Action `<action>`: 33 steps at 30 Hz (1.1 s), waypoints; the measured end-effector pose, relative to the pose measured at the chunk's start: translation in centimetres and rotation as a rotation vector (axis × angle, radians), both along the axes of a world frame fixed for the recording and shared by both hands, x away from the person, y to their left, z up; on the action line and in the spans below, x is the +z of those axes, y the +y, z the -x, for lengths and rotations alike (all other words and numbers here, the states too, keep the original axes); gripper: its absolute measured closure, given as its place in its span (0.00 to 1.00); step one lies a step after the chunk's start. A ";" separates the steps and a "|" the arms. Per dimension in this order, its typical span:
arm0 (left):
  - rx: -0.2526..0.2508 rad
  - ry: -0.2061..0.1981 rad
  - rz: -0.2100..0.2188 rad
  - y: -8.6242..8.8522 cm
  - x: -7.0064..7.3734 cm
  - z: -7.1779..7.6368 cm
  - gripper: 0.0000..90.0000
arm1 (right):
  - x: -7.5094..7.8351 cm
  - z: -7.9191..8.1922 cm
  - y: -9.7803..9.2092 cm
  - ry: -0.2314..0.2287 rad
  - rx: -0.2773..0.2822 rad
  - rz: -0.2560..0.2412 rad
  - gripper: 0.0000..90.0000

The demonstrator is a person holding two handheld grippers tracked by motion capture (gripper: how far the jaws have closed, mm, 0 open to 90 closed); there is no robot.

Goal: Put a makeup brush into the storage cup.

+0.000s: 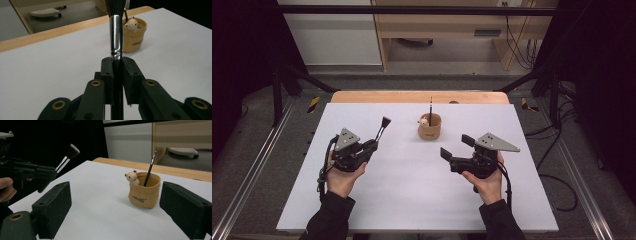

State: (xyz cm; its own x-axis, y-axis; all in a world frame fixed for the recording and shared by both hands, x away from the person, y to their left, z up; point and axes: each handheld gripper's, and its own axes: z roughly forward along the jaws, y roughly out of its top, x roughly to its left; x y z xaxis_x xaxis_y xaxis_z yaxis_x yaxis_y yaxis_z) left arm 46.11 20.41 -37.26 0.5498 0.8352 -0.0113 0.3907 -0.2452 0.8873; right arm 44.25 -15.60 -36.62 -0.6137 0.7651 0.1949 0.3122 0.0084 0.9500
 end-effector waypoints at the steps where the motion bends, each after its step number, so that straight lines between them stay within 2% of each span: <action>1: -0.001 -0.004 0.005 -0.2 0.1 0.0 0.88 | 0.0 0.0 0.0 -0.003 0.003 0.000 0.12; 11: -0.028 -0.014 0.007 -2.3 0.1 -0.1 0.88 | 0.6 -0.3 0.6 0.011 0.008 -0.030 0.13; 18: -0.040 -0.017 0.023 -3.2 0.1 0.1 0.88 | 0.8 -0.5 1.1 0.015 0.005 -0.035 0.13; 33: -0.061 -0.036 0.020 -4.7 0.0 0.6 0.88 | 0.8 -0.7 2.5 0.040 0.017 -0.051 0.14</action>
State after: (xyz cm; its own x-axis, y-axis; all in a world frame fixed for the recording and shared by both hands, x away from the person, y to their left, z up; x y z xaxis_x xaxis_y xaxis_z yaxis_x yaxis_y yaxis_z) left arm 45.49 15.71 -37.24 0.5999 0.8000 -0.0073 0.3436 -0.2494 0.9054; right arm 44.93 -13.07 -35.86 -0.6170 0.7433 0.2583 0.3505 -0.0344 0.9359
